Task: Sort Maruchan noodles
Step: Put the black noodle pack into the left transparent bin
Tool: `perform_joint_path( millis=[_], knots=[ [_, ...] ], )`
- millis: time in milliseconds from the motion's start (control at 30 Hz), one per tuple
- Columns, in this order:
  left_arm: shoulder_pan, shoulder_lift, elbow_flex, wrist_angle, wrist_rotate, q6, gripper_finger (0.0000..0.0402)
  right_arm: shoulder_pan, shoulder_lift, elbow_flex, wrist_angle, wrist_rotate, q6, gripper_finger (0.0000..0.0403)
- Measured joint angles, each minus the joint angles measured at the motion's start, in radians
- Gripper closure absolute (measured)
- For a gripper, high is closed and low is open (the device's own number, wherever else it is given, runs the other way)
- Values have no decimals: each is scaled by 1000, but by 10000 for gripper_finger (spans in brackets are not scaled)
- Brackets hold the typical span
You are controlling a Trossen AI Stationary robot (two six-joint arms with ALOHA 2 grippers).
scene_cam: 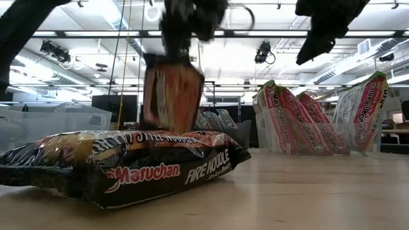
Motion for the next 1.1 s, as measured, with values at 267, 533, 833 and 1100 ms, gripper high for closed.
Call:
perform_joint_path(
  millis=[267,533,833,1100],
  knots=[
    [-20,-160,-9,-1,115,-269,401,0,0,0,6,-65,-115,243],
    [-87,-351,-17,0,88,-467,401,0,0,0,6,-157,-170,243],
    [-159,-695,-346,-4,-149,-880,401,0,0,0,13,-174,-193,243],
    [-173,-982,-682,-2,-343,-1331,402,0,0,0,13,-182,-190,243]
  ],
)
